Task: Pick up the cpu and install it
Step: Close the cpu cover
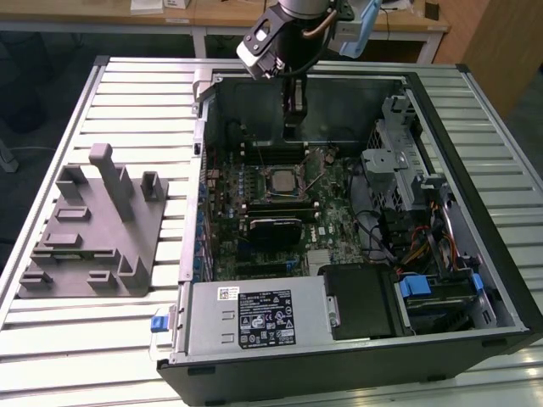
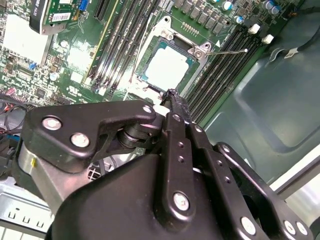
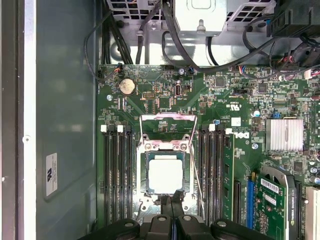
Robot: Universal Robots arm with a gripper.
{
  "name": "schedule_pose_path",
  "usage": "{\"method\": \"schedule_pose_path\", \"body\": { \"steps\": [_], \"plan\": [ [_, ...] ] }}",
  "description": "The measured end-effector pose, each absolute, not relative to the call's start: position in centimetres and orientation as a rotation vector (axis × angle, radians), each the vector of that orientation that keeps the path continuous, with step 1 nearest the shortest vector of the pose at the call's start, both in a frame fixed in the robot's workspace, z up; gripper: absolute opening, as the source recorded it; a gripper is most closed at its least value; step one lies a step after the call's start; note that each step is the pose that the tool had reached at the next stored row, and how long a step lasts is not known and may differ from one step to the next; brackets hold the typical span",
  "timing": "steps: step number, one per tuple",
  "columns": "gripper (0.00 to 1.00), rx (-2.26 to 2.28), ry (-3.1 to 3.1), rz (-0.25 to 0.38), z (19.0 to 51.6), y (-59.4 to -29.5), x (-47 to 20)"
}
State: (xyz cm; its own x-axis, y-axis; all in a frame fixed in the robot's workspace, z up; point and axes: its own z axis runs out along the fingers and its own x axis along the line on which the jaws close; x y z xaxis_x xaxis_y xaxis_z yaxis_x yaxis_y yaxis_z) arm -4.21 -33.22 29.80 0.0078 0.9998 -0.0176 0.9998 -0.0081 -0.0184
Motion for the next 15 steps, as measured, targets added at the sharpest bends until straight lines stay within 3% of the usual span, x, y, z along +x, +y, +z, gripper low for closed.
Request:
{"method": "schedule_pose_path", "body": {
  "steps": [15],
  "plan": [
    [0.11, -2.23, -2.212, 0.04, 29.8, -33.2, -2.1]
  ]
}}
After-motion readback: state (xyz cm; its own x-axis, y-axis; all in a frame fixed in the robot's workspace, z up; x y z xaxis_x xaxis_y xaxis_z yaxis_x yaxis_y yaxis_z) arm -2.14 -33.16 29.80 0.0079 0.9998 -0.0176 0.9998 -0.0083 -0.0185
